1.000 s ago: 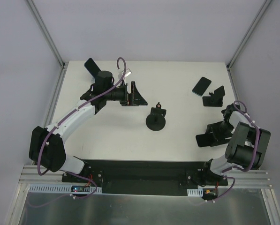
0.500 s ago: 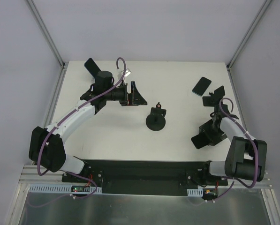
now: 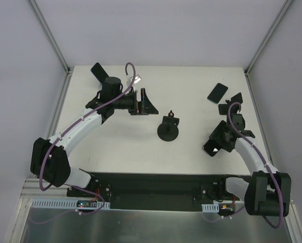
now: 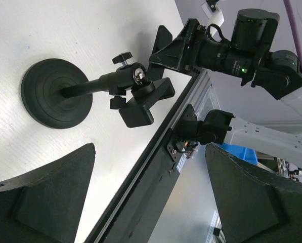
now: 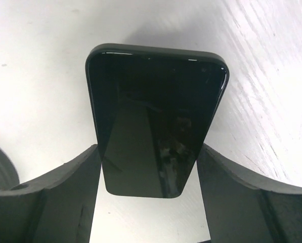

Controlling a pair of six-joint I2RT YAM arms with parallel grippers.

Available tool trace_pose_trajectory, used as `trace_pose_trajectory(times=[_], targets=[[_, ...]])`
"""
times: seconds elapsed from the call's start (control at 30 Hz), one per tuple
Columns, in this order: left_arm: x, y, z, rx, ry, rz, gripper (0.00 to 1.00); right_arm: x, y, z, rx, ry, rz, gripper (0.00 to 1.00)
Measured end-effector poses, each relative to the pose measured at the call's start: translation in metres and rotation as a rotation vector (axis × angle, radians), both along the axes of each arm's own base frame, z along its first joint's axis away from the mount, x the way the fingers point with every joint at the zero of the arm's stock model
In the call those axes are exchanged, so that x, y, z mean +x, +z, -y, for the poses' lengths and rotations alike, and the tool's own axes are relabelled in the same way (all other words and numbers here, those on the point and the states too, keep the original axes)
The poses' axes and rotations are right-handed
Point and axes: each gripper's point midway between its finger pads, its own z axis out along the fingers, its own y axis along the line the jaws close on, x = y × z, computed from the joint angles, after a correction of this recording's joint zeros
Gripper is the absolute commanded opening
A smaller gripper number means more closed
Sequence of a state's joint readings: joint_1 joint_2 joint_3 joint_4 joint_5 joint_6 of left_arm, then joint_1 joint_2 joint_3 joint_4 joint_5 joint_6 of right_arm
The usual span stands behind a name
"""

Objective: Place the phone on the phone stand

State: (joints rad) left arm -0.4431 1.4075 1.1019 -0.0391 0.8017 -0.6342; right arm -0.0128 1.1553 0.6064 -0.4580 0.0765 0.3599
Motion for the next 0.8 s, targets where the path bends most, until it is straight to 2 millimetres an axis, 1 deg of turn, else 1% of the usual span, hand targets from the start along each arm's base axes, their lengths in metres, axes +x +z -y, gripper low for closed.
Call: trace_pose_trajectory(times=[0.13,0.23,0.33,0.43,0.53,0.57,0.6,0.63,0.7,0.77,0.8], targets=[[0.0,0.001,0.0,0.002,-0.004,0.013,0.87,0.006,0.022,-0.004,-0.027,0.081,0.108,0.01],[-0.001,0.004,-0.001,0.002,-0.009,0.035,0.86,0.009,0.046,-0.008,-0.062,0.161,0.206,0.01],[-0.003,0.009,-0.002,0.0,-0.019,0.069,0.84,0.014,0.083,-0.015,-0.097,0.248,0.312,0.01],[-0.009,0.018,0.003,-0.005,-0.047,0.114,0.82,0.022,0.13,-0.031,-0.124,0.355,0.439,0.01],[-0.022,0.027,0.013,-0.014,-0.098,0.168,0.82,0.021,0.183,-0.062,-0.126,0.496,0.574,0.01],[-0.026,0.03,0.016,-0.018,-0.113,0.184,0.82,0.019,0.201,-0.076,-0.114,0.549,0.619,0.01],[-0.03,0.032,0.017,-0.022,-0.126,0.198,0.83,0.015,0.218,-0.09,-0.108,0.602,0.658,0.01],[-0.034,0.035,0.019,-0.026,-0.139,0.214,0.86,0.011,0.232,-0.104,-0.101,0.653,0.691,0.01],[-0.039,0.044,0.02,-0.042,-0.15,0.254,0.91,0.0,0.253,-0.133,-0.084,0.763,0.731,0.01],[-0.045,0.056,0.016,-0.067,-0.145,0.322,0.94,-0.011,0.266,-0.16,-0.075,0.857,0.752,0.01],[-0.047,0.058,0.014,-0.074,-0.144,0.342,0.94,-0.015,0.269,-0.169,-0.073,0.887,0.754,0.01]])
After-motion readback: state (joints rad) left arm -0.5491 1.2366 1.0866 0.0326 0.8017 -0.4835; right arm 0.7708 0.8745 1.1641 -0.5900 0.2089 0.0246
